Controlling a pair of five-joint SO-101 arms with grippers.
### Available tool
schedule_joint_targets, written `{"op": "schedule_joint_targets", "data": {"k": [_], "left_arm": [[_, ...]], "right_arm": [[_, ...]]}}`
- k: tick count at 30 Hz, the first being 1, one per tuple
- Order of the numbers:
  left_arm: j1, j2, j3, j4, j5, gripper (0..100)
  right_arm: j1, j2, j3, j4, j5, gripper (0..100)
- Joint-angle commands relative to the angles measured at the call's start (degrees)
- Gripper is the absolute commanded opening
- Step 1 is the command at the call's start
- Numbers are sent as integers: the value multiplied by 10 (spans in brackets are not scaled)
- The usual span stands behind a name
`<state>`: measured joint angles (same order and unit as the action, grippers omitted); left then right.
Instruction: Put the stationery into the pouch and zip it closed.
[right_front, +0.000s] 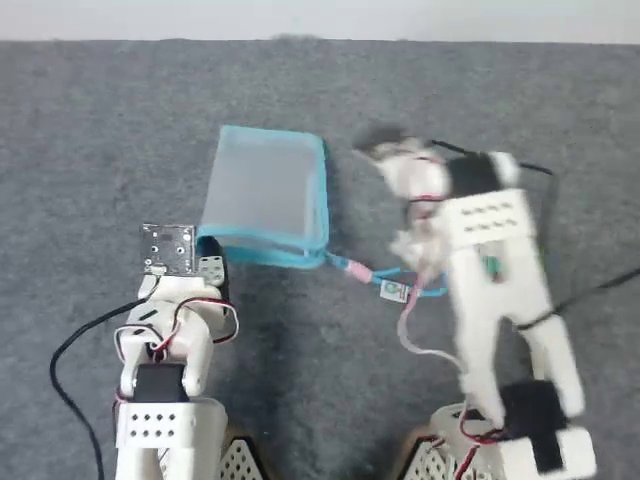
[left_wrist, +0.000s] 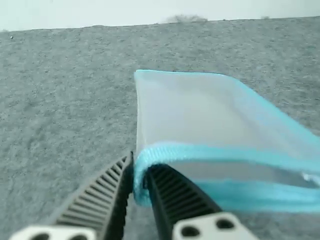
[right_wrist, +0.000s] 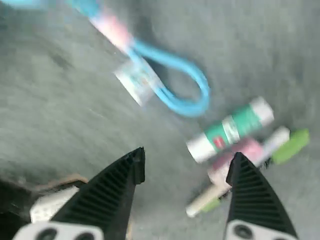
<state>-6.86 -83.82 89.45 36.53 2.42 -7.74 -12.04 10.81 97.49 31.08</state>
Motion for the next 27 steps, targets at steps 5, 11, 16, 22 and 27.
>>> {"op": "schedule_joint_targets", "data": {"k": [5,11,16,22,27], "left_arm": [[12,-6,-54,0,-6,12],[52,-9,-29,11,-29,12],[-21,-4,-51,14,19,12],[25,-6,-41,35,-22,12],[8,-9,-24,33,-18,12]], "right_arm": [[243,-8,153,-87,136,263],[297,28,194,-155,182,263],[303,56,195,-159,187,263],[306,75,194,-160,203,263],[318,76,196,-160,204,263]]}}
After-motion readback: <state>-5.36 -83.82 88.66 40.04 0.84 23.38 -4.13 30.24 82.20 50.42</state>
